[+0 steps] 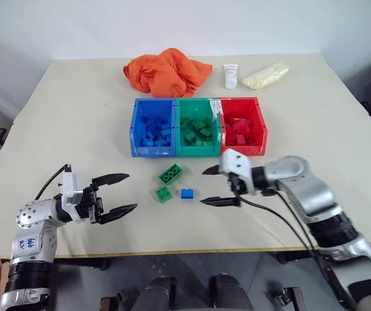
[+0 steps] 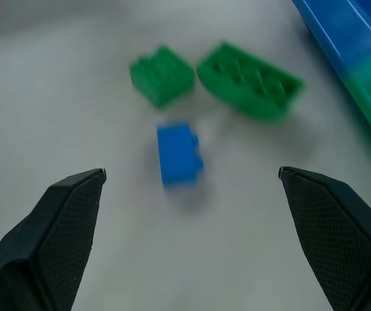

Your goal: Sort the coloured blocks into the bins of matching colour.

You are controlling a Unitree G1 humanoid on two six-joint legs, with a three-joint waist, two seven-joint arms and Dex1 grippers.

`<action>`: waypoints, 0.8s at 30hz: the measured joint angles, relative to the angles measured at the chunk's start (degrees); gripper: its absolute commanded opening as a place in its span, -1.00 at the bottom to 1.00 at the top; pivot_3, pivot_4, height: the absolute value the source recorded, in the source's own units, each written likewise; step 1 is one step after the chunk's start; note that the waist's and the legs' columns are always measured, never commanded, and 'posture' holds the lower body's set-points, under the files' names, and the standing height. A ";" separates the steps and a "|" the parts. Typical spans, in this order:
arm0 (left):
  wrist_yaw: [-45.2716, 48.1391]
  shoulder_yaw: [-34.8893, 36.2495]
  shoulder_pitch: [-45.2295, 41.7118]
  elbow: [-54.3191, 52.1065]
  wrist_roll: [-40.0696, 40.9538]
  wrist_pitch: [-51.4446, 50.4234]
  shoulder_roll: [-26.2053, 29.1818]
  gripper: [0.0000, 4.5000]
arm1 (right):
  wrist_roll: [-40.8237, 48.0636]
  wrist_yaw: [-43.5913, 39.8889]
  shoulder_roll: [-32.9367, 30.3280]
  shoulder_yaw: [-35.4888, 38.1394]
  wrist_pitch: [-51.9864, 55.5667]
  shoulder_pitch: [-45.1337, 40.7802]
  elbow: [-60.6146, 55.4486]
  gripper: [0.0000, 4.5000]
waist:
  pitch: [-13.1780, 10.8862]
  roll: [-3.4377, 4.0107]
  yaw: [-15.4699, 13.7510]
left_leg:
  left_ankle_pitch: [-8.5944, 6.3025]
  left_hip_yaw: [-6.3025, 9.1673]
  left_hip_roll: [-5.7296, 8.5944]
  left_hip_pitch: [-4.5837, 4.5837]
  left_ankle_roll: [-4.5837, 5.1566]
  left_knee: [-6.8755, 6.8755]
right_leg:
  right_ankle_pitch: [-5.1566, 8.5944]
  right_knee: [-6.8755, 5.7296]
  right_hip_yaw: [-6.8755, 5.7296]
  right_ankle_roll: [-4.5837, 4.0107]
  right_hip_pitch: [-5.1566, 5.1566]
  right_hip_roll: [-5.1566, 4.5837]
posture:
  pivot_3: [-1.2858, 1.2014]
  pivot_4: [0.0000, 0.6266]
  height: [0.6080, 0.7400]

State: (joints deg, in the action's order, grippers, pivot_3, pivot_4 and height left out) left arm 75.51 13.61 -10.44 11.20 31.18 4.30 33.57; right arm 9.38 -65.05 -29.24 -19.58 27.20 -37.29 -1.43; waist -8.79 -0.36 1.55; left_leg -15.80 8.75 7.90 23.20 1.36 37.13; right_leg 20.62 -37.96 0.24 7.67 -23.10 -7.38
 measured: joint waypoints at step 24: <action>-3.25 1.07 4.32 -4.86 1.18 -0.50 -0.02 1.00 | -5.03 2.03 6.19 -3.28 -3.86 -5.29 8.40 -0.60 | 0.00 0.01 0.33 | 0.01 -0.01 0.00 -0.05 -0.02 -0.05 | 0.00 -0.03 0.02 0.00 -0.04 0.03 | 0.03 -0.52 1.00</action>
State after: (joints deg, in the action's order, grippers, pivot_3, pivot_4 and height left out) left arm 72.26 14.67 -6.12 6.34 32.37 3.80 33.55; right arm 4.35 -63.02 -23.05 -22.87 23.33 -42.58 6.97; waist -8.80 -0.35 1.87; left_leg -15.79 8.74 7.90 23.15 1.34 37.08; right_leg 20.62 -37.99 0.26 7.67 -23.14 -7.35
